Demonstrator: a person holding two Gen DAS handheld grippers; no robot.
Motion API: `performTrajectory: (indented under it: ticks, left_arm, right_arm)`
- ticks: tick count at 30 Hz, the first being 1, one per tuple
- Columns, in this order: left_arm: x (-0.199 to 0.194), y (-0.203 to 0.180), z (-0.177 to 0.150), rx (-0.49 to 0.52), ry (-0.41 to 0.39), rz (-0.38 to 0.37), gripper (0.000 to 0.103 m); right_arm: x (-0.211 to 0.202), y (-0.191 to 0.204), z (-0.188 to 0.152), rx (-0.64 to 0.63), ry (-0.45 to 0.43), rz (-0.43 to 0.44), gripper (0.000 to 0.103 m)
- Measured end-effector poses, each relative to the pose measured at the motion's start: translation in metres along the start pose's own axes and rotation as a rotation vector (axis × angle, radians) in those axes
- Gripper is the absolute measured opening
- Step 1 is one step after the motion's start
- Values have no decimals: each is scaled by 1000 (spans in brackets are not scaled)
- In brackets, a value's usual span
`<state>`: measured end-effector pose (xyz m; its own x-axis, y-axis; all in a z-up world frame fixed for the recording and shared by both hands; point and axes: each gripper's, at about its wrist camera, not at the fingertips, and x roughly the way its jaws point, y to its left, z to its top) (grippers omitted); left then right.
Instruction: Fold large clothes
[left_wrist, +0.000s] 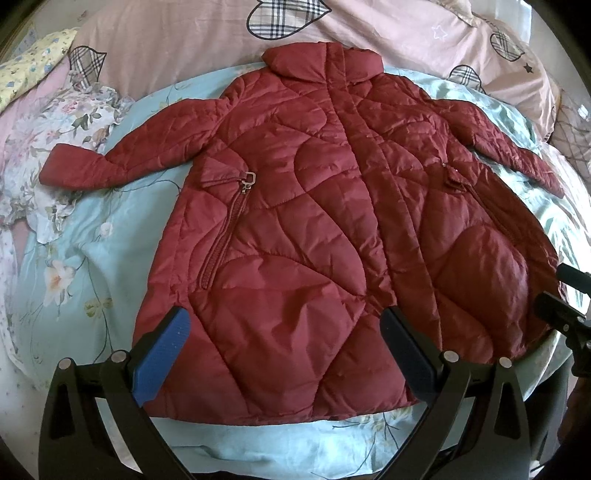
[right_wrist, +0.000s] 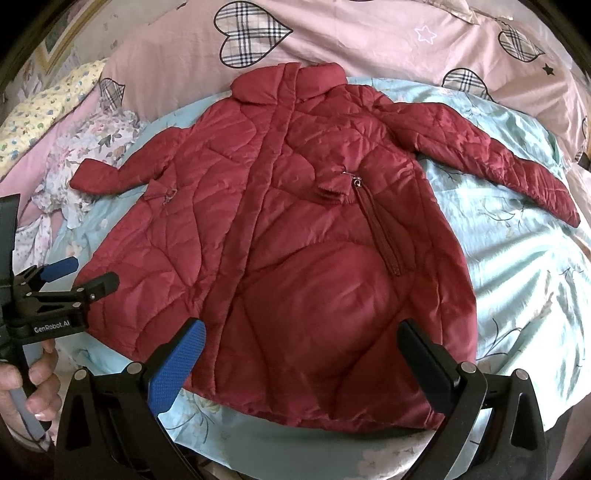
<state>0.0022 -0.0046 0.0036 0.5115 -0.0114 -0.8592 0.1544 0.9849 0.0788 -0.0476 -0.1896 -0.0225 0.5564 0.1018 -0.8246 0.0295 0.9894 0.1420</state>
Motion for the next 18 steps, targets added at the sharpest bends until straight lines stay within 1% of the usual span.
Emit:
performTrajectory:
  ticks: [15, 18]
  left_arm:
    - [1, 0, 0, -3, 16, -6, 103]
    - [2, -1, 0, 0, 20, -2, 103]
  right_arm:
    - [-1, -3, 3, 6, -10, -8, 103]
    - [-1, -5, 4, -2, -23, -28, 103]
